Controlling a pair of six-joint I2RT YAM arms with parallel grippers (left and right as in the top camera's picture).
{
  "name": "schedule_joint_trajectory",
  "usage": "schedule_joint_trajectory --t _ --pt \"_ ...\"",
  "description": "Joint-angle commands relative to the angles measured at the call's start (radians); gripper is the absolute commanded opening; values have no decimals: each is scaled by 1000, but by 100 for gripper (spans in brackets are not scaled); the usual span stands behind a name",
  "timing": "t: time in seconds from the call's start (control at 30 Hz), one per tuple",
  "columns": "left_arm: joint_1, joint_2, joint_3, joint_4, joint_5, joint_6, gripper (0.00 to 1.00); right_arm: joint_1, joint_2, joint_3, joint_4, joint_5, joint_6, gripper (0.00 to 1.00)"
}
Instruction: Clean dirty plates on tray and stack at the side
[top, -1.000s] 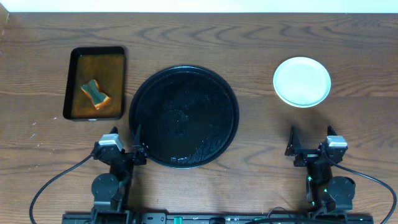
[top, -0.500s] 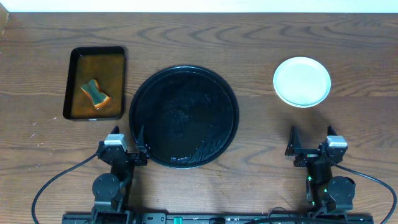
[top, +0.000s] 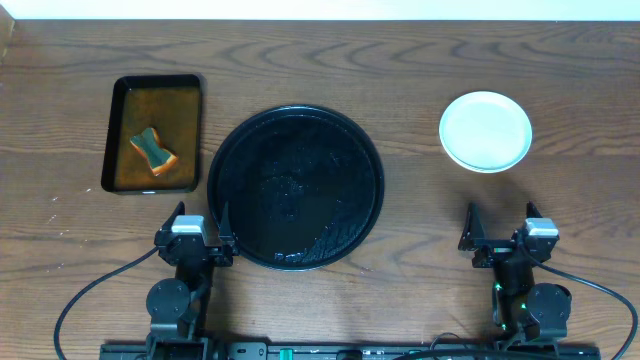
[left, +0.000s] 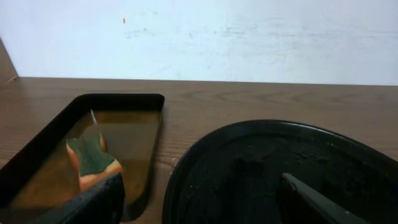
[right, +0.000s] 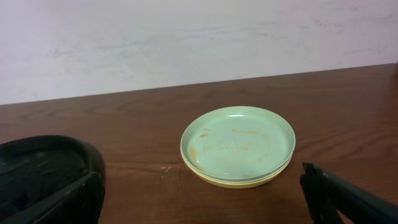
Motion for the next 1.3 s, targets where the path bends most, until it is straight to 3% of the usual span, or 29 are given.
schedule_joint_trajectory --t 0.0,1.27 --pt "8 -10 -10 -49 -2 22 78 -21 -6 -3 -2 10 -14 99" --pt "8 -6 -10 -48 -43 19 78 -21 -6 -3 -1 10 -14 99"
